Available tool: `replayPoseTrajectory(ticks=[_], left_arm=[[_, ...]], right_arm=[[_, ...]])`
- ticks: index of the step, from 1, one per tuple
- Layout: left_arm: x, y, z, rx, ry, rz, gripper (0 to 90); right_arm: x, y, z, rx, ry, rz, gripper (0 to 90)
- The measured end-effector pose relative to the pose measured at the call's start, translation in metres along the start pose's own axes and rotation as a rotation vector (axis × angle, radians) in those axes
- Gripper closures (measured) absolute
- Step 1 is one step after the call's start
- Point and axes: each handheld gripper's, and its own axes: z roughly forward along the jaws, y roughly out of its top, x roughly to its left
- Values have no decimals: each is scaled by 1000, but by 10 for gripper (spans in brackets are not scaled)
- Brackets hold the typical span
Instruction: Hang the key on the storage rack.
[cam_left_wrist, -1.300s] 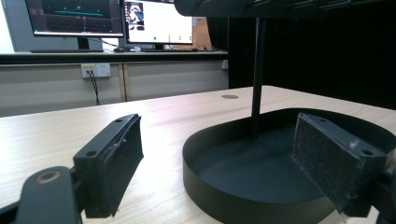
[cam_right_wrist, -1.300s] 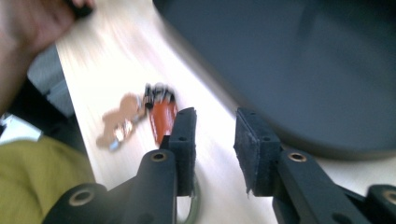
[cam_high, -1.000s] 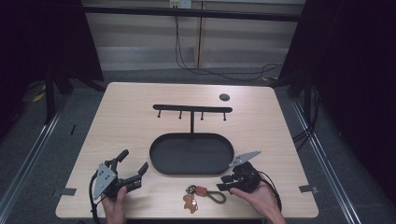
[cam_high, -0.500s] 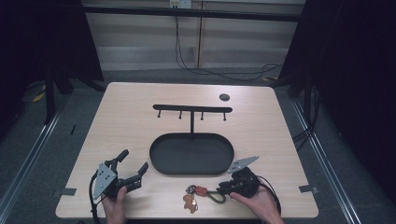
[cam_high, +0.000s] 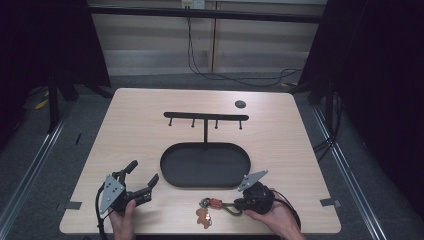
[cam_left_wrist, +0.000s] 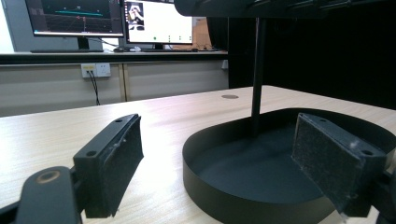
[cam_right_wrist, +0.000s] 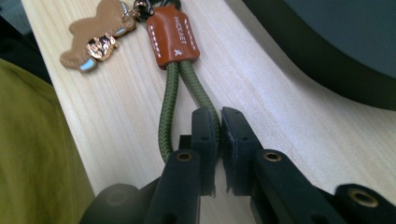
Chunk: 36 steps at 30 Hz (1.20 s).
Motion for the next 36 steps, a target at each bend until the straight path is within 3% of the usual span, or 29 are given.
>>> replayPoseTrajectory(ticks=[4, 5, 7, 13, 19, 21, 26, 36], left_arm=[[0, 0, 0, 0, 1, 0, 159], [0, 0, 0, 0, 2, 0, 159], [0, 0, 0, 0, 1, 0, 159], [0, 0, 0, 0, 1, 0, 159], [0, 0, 0, 1, 1, 2, 159], [0, 0, 0, 1, 2, 1, 159], [0, 0, 0, 1, 2, 1, 159], [0, 0, 0, 1, 1, 1, 159]], right_arm=[[3, 7, 1, 51, -20, -19, 849], [3, 12, 1, 83, -16, -15, 854], [3, 13, 1, 91, -15, -20, 855], [-5, 26, 3, 188, 34, -19, 858], [-7, 44, 1, 287, 31, -52, 858], [-7, 54, 1, 342, 31, -52, 858], [-9, 63, 1, 377, 47, -45, 858], [-15, 86, -9, 397, 83, -49, 859]])
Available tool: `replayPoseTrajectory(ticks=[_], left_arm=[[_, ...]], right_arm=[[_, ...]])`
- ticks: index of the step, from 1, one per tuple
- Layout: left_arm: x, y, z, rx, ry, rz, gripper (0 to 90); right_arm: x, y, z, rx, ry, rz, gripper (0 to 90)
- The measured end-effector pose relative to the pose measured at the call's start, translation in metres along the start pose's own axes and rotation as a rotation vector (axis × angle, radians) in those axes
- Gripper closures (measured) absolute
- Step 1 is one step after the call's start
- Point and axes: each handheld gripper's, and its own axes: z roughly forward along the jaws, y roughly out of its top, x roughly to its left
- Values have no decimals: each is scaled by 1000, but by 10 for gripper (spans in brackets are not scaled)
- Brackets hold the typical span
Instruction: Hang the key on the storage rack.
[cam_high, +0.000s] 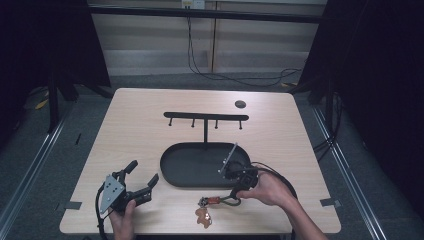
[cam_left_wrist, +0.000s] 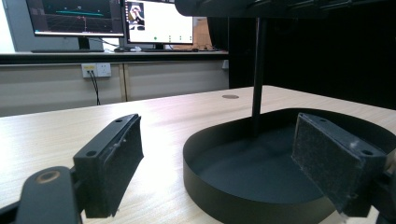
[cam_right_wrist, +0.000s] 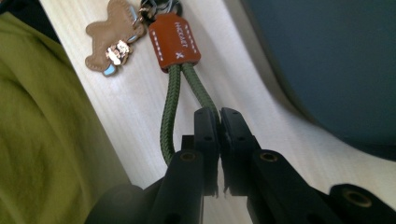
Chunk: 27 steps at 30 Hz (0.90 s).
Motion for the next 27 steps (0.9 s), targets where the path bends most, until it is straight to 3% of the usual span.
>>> replayPoseTrajectory(ticks=[3, 10, 18, 27], left_arm=[[0, 0, 0, 0, 0, 0, 160], [0, 0, 0, 0, 0, 0, 160], [0, 0, 0, 0, 0, 0, 160], [0, 0, 0, 0, 0, 0, 159]], right_arm=[[-3, 6, -3, 12, 2, 21, 859], [-6, 23, -30, 21, 6, -4, 862], [-5, 39, -37, 74, -1, -38, 864], [-2, 51, -56, 70, 18, -60, 864]])
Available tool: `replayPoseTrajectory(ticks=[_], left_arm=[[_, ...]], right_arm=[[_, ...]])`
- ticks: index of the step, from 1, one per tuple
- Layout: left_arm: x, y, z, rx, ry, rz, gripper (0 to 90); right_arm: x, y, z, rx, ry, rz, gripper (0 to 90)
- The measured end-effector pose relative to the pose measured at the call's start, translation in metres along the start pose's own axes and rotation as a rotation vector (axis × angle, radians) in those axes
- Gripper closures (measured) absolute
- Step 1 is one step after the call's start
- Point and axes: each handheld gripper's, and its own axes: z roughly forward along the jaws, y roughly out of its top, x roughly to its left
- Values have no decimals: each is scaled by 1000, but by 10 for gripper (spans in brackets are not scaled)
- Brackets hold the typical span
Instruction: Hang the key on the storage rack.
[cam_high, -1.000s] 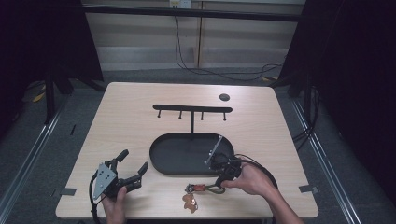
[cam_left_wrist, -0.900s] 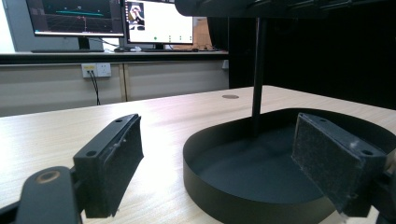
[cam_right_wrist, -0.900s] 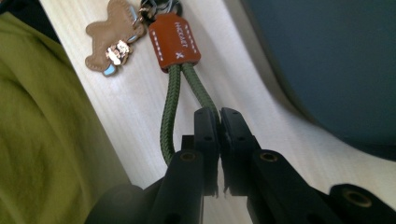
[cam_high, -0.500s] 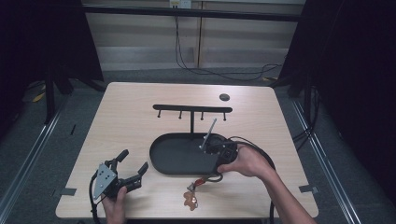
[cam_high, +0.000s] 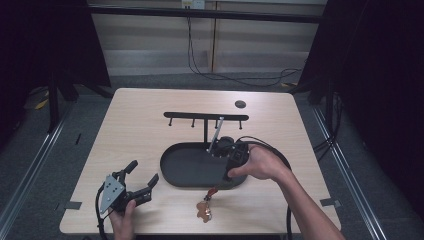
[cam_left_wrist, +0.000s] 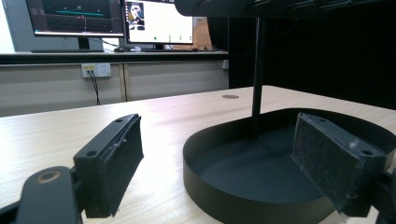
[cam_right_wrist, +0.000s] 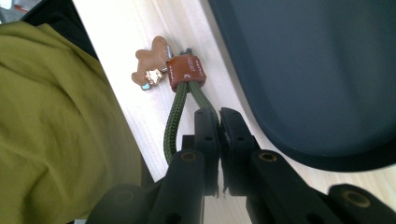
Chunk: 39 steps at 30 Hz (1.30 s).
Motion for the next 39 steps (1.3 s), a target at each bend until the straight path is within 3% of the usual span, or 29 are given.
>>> replayPoseTrajectory(ticks=[15, 25, 39], left_arm=[[0, 0, 0, -1, 0, -2, 160], [0, 0, 0, -1, 1, -3, 160], [0, 0, 0, -1, -1, -1, 160]], right_arm=[[10, 15, -36, -26, -54, -28, 864], [15, 23, -56, -45, -65, -43, 864], [6, 33, -83, -77, -88, -32, 864]])
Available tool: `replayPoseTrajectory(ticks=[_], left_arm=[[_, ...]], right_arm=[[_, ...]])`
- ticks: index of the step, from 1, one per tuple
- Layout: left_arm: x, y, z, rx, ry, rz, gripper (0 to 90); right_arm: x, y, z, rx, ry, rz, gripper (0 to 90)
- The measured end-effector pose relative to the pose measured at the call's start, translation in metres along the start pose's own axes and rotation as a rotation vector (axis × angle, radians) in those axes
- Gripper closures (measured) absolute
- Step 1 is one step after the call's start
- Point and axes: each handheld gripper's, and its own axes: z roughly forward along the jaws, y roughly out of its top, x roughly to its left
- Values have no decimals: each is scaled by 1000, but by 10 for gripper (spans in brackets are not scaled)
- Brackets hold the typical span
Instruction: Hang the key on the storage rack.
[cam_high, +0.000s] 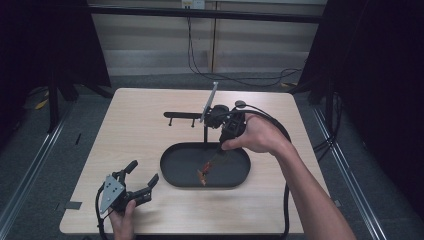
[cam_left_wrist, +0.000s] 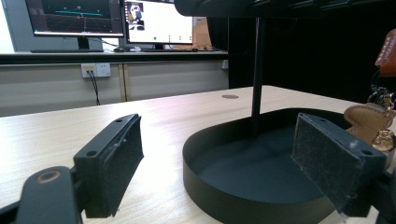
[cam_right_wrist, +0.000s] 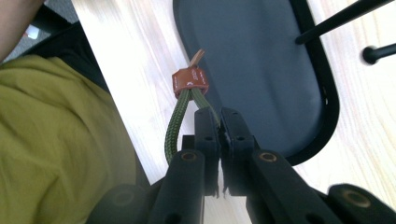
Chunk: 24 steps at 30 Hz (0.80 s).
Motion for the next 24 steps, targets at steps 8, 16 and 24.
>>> replayPoseTrajectory(ticks=[8, 16, 24], left_arm=[[0, 0, 0, 2, 0, 0, 159], [0, 0, 0, 6, 1, -1, 160], [1, 0, 0, 9, -2, 6, 159]], right_arm=[[-8, 10, -12, -23, -11, 7, 864], [-20, 21, -14, -31, -9, 16, 864], [-26, 32, -19, -27, -17, -10, 864]])
